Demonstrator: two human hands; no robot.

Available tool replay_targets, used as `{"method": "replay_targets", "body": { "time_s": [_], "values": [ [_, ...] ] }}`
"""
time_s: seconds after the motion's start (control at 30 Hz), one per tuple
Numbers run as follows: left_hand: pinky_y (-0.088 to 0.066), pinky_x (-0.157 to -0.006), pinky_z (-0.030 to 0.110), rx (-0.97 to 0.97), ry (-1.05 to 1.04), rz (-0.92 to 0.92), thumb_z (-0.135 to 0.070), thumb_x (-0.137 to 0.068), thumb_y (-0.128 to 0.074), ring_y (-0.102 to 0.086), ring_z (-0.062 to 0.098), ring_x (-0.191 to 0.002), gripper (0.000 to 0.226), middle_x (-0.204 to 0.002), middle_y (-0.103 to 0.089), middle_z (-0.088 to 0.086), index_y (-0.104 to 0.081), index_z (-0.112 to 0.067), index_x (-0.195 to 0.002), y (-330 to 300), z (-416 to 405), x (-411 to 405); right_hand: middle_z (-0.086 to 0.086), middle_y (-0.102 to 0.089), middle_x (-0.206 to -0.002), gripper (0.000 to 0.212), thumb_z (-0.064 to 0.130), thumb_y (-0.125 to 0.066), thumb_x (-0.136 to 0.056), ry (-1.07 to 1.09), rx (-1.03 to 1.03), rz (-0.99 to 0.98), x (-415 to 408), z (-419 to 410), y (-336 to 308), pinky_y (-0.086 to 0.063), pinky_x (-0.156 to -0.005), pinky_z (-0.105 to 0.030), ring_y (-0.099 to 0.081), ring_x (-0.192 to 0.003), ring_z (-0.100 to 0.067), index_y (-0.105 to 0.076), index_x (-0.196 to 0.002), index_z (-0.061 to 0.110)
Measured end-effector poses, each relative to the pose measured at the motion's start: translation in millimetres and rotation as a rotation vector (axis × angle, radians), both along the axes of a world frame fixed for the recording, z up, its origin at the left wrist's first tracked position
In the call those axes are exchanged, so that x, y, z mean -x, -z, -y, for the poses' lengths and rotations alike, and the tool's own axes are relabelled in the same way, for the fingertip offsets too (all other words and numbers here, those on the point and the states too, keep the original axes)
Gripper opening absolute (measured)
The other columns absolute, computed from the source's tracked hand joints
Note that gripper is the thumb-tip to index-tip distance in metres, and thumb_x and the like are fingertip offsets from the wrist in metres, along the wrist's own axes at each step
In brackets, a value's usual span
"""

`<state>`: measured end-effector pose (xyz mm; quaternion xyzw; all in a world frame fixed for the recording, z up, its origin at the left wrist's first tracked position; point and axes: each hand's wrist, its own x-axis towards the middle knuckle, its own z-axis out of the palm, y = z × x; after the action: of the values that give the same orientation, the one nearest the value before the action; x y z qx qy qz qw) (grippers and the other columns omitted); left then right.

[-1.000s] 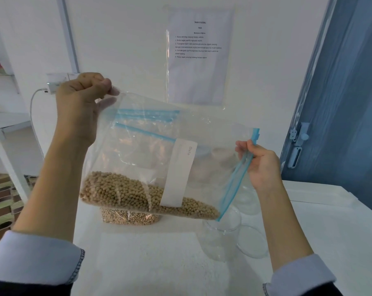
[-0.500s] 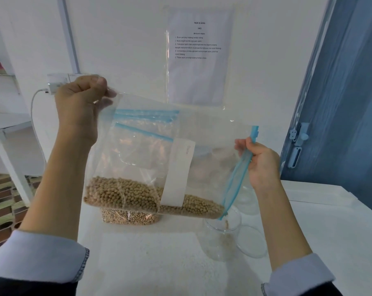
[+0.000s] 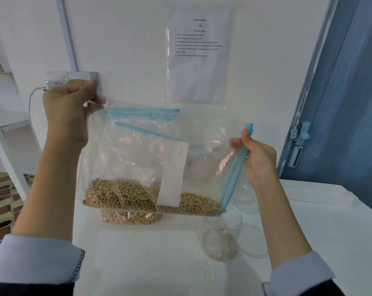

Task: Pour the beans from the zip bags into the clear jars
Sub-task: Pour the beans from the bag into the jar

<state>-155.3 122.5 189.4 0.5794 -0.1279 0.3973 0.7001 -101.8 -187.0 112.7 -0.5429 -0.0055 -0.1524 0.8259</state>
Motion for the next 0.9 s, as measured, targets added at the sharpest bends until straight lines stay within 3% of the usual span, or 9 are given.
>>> {"method": "replay_targets", "body": {
  "time_s": [0.27,0.47,0.57,0.73,0.9],
  "values": [
    [-0.048,-0.073,0.024,-0.024,-0.042,-0.03,-0.011,-0.088,-0.063,-0.061,0.006,-0.064,0.037,-0.057,-0.063,-0.011,-0.071,-0.023,-0.054,0.7,-1.7,-1.3,-0.004,-0.072,-0.067,0.024,0.022,-0.069,-0.085,0.018,-0.031,0.031,-0.2,-3.9,-4.8,-0.054,-0.077,-0.024,-0.066,-0.072,-0.017,-0.07,-0.068,0.006],
    [-0.05,-0.093,0.039,-0.024,-0.015,-0.081,-0.012,-0.089,-0.062,-0.06,0.004,-0.067,0.041,-0.057,-0.062,-0.014,-0.07,-0.024,-0.051,4.7,-7.1,-1.9,-0.001,-0.072,-0.068,0.025,0.026,-0.068,-0.086,0.022,-0.007,-0.009,-1.3,-2.7,-4.3,-0.051,-0.07,-0.022,-0.066,-0.072,-0.013,-0.07,-0.068,0.008],
    [-0.047,-0.097,0.042,-0.101,0.002,-0.107,-0.006,-0.089,-0.059,-0.061,0.008,-0.081,0.044,-0.069,-0.064,-0.012,-0.07,-0.026,-0.051,7.7,-9.6,-2.2,-0.001,-0.072,-0.067,0.022,0.023,-0.068,-0.086,0.009,-0.03,-0.018,0.3,-4.7,-5.6,-0.052,-0.066,-0.02,-0.067,-0.072,-0.013,-0.07,-0.07,0.008],
    [-0.045,-0.077,0.026,-0.22,0.041,-0.101,0.002,-0.086,-0.056,-0.056,0.012,-0.092,0.045,-0.09,-0.057,-0.004,-0.074,-0.029,-0.059,6.7,-16.0,0.0,-0.003,-0.071,-0.067,0.02,0.021,-0.069,-0.085,-0.001,-0.077,-0.027,0.5,-5.0,-7.1,-0.053,-0.07,-0.022,-0.068,-0.071,-0.015,-0.069,-0.071,0.006],
    [-0.043,-0.082,0.03,-0.253,0.036,-0.103,0.005,-0.08,-0.054,-0.053,0.021,-0.103,0.046,-0.094,-0.058,-0.002,-0.073,-0.031,-0.058,9.7,-16.6,-5.0,-0.002,-0.071,-0.066,0.02,0.021,-0.069,-0.086,-0.007,-0.074,-0.037,1.8,-5.4,-8.5,-0.054,-0.074,-0.023,-0.068,-0.071,-0.014,-0.068,-0.072,0.007]
  ]
}}
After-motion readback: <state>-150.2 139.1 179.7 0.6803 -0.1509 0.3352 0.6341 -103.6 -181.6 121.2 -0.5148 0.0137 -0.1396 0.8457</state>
